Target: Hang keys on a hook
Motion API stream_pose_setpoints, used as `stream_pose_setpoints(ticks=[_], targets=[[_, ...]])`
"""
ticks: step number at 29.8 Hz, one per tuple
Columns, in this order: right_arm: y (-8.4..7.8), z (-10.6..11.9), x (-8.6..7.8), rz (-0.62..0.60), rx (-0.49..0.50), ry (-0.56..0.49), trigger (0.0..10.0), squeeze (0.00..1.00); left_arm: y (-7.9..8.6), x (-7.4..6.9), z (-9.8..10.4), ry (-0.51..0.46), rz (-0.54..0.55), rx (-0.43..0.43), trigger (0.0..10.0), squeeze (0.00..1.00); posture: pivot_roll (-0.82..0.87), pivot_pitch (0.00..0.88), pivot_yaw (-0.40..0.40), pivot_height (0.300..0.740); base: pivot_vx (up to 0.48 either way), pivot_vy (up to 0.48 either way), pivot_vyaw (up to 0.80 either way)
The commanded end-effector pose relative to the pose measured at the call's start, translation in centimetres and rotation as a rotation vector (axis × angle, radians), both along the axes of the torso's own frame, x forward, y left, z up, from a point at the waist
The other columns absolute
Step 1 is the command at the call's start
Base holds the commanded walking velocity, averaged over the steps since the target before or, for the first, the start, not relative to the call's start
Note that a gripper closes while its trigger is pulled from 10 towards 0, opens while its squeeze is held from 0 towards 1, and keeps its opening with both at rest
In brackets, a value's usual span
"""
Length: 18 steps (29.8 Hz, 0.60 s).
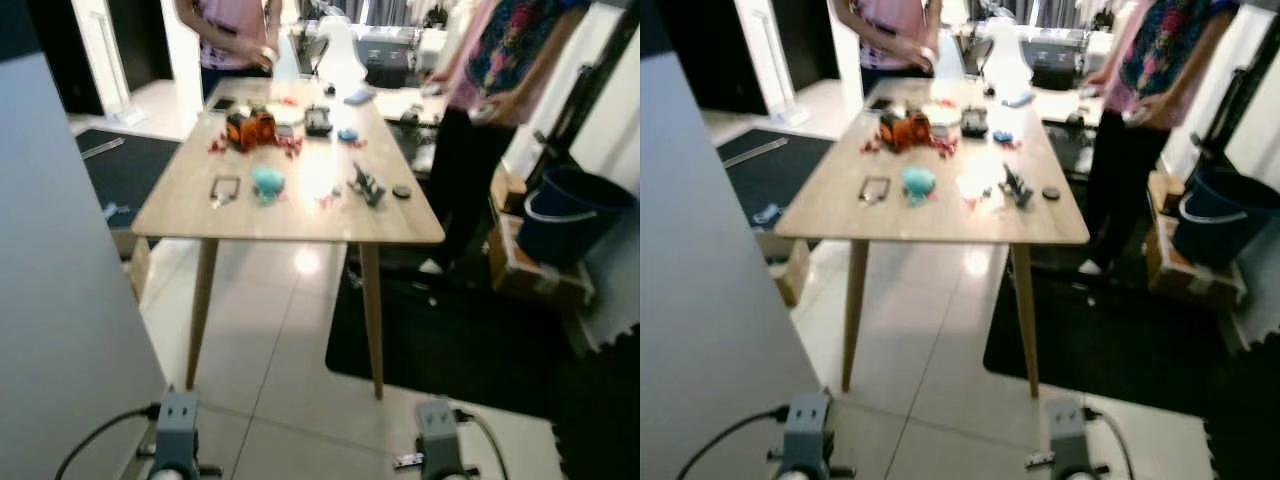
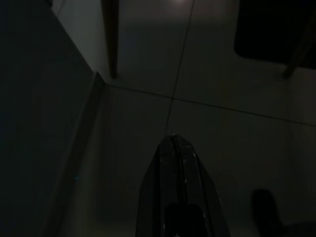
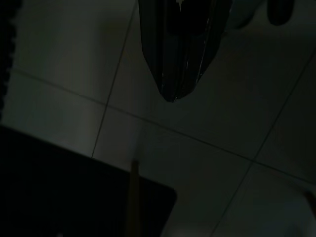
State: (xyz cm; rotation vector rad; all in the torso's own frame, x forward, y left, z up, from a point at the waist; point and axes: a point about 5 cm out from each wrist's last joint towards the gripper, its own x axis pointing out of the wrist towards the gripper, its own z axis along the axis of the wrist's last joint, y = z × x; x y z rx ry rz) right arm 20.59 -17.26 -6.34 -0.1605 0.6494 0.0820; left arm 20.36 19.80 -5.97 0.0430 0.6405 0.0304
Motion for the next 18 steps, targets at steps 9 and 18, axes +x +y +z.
stream_pose_setpoints(ticks=[9, 18], targets=[[-0.3, -0.1, -0.3, 0.013, -0.004, 0.01, 10.0, 0.0, -0.4, 0.4, 0.1, -0.008, -0.001, -0.002, 10.0, 0.0, 0.02, 0.025, 0.015, 0.74, 0.0, 0.0, -0.4], [0.4, -0.2, -0.3, 0.003, 0.014, 0.016, 10.0, 0.0, -0.6, 0.8, 0.4, -0.023, -0.002, 0.001, 10.0, 0.0, 0.02, 0.025, 0.018, 0.74, 0.0, 0.0, 0.0]])
